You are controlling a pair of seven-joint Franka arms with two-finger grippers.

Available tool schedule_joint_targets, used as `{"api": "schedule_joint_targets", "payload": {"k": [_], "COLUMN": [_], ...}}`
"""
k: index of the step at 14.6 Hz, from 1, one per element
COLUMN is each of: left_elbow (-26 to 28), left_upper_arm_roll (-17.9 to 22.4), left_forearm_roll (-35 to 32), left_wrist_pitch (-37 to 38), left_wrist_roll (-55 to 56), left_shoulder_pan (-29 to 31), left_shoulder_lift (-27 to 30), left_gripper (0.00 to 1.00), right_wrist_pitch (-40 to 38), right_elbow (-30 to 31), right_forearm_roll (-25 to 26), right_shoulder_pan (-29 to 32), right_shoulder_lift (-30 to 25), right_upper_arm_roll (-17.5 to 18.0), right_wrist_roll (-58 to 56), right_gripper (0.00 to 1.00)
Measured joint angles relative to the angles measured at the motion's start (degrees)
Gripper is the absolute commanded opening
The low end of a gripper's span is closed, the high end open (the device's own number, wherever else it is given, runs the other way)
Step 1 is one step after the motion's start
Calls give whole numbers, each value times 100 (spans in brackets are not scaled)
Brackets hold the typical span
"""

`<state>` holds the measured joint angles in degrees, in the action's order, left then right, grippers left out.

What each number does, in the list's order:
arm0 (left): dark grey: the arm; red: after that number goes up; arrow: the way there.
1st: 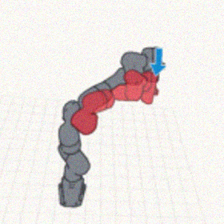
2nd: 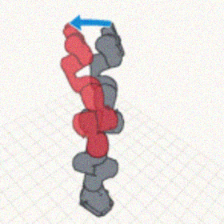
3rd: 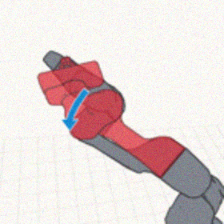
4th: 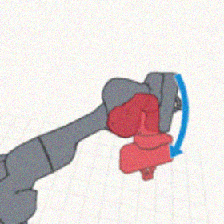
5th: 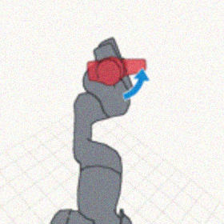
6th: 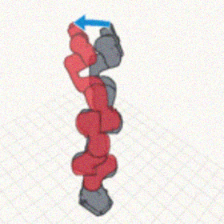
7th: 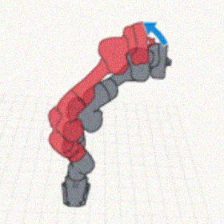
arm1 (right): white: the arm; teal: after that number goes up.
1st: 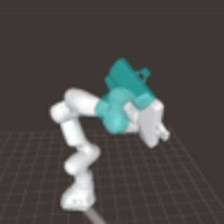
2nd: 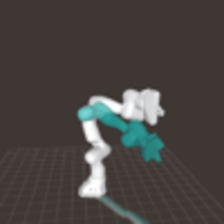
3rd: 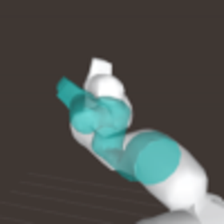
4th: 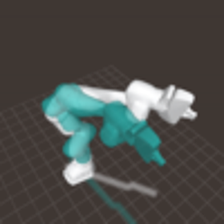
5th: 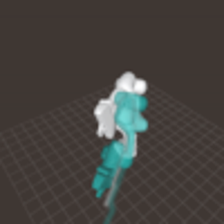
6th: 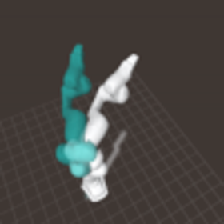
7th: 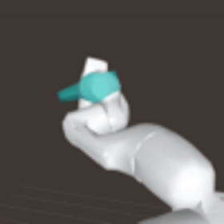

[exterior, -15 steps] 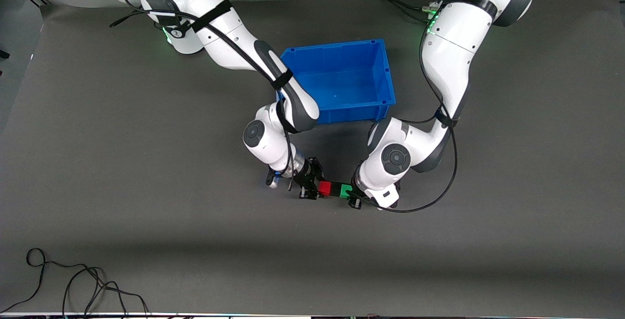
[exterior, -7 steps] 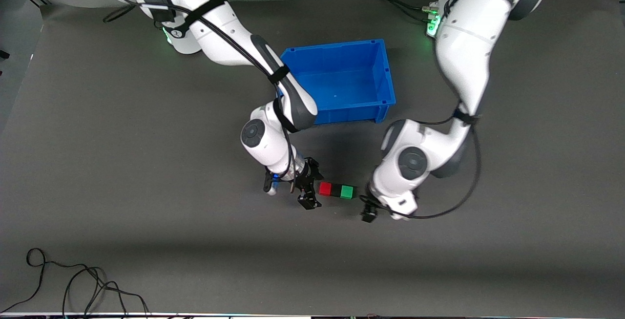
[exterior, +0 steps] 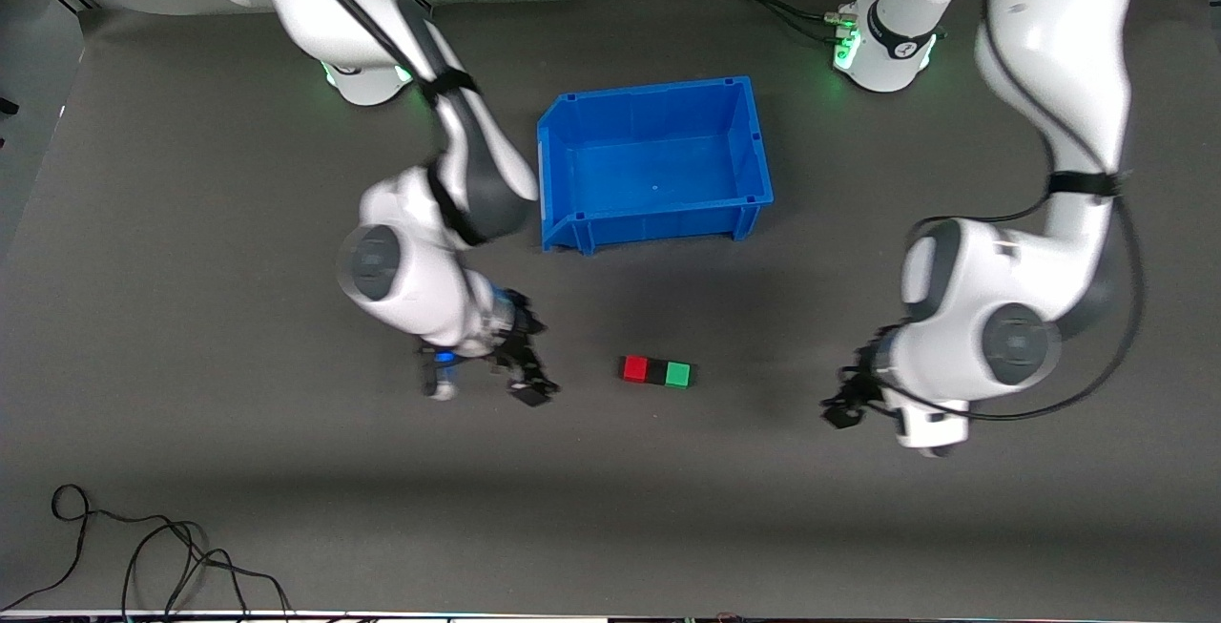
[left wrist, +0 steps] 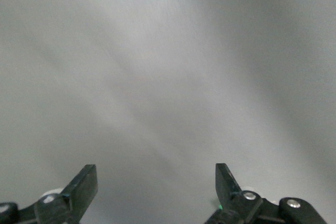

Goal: Attach green and red cubes to black cube
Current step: 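Open both grippers and lift them away from the joined cubes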

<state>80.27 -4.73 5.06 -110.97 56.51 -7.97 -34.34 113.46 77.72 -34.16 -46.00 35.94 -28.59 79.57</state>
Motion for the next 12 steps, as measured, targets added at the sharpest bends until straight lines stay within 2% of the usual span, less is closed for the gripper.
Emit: {"api": "schedule_joint_targets", "payload": {"k": [3, 5, 7, 9, 10, 12], "left_elbow": [225, 349, 437, 483, 484, 488], "left_upper_arm_roll": [13, 16, 14, 13, 13, 15], "left_forearm_roll": [-96, -113, -169, -252, -264, -265], "left_wrist_pitch": [293, 605, 928, 1188, 1267, 1371], "left_wrist_roll": [-1598, -2717, -3667, -4773, -5262, -5838], "left_shoulder_pan": [559, 946, 1143, 1245, 1318, 1467], "left_shoulder_lift": [411, 759, 1105, 1412, 1543, 1780], "left_gripper": [100, 100, 100, 100, 100, 100], "right_wrist_pitch": [-1219, -1626, -1798, -1836, -1859, -1888], "right_elbow": [12, 37, 154, 451, 628, 975], "right_forearm_roll": [427, 1041, 1722, 2314, 2573, 3031], "right_shoulder_pan": [11, 36, 70, 273, 544, 1460], "right_shoulder_lift": [-543, -881, -1275, -1789, -2066, -2590], "right_upper_arm_roll": [-707, -872, -889, -748, -510, 316], "right_wrist_roll": [-1328, -2033, -2554, -3180, -3561, -4372], "right_gripper": [100, 100, 100, 100, 100, 100]}}
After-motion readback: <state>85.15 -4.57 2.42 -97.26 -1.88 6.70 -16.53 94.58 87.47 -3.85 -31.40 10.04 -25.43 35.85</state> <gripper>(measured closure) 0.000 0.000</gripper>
